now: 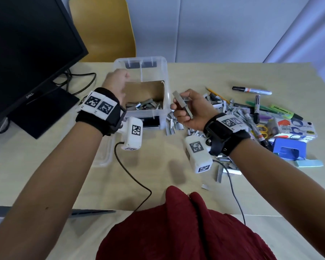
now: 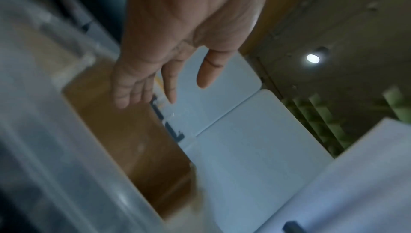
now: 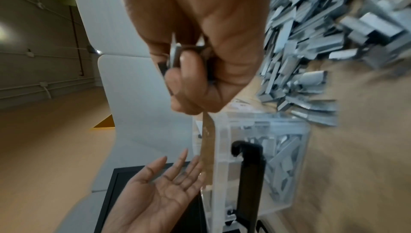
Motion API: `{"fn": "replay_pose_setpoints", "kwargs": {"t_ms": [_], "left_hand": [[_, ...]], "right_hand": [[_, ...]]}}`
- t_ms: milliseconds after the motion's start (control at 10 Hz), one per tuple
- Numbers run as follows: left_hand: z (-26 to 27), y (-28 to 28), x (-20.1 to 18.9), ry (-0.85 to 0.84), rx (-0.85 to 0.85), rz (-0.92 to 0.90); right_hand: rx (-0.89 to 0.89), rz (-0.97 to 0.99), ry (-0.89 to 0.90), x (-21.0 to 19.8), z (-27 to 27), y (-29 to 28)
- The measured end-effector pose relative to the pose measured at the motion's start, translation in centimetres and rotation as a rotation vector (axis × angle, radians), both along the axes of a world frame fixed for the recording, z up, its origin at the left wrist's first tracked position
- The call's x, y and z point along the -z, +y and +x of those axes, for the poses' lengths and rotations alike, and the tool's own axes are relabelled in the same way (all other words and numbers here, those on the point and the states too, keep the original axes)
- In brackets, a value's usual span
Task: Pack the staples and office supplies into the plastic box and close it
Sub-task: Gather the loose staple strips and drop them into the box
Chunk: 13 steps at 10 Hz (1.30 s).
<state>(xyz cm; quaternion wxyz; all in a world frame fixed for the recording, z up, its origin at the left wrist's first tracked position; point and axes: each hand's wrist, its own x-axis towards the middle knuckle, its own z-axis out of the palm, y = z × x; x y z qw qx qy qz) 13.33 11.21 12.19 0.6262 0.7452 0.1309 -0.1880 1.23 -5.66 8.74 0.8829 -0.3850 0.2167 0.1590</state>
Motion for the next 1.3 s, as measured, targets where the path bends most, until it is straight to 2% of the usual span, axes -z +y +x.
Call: {"fn": "replay_pose_setpoints", "kwargs": {"t_ms": [100,200,300,400,500,600,700,800,900,1000,1100,1200,1300], "left_hand": [[0.9,2.2,0.2,-0.228,-0.029,0.285],[1.1,4.1,1.6,-0.207,-0.017,0.422],[-0.1,5.1,3.5,-0.081,0.082,0.388],[-0.8,5.6,5.2,-0.059,0.133,0.304],[-0.9,5.7,5.8,-0.022,0.105,0.268],[-0.6,5.8,5.9,-0.036,0.147,0.284],[-0.4,6.1,5.9,-0.052,0.169,0.326],[-0.4,5.8,5.8,-0.075,0.137,0.407],[-0.4,4.7,5.0,-0.206,0.048,0.479],[-1.4,2.6,3.8,-0.473,0.043,0.535],[-3.3,-0.5,2.6,-0.681,0.138,0.544],[-5.8,-3.8,2.1,-0.827,0.259,0.471],[-8.4,-6.8,3.4,-0.84,0.468,0.42]], "right_hand": [[-0.035,-0.029,0.022,-0.9,2.1,1.8],[-0.047,-0.123,0.065,-1.5,4.6,3.8],[-0.039,-0.218,0.138,-1.8,6.9,5.6],[-0.043,-0.325,0.207,-2.4,8.1,7.7],[-0.116,-0.624,0.19,7.9,15.4,3.6],[-0.114,-0.607,0.226,11.0,18.1,3.3],[-0.124,-0.521,0.198,2.4,12.1,7.2],[-0.066,-0.429,0.147,-0.8,8.9,7.6],[-0.08,-0.386,0.06,-2.0,7.0,6.1],[-0.113,-0.493,-0.019,-2.8,4.9,3.2],[-0.058,-0.597,-0.017,-2.8,2.7,-0.3],[-0.021,-0.73,0.002,-1.7,0.3,-4.0],[-0.179,-1.051,0.029,-0.1,-2.2,-6.8]]}}
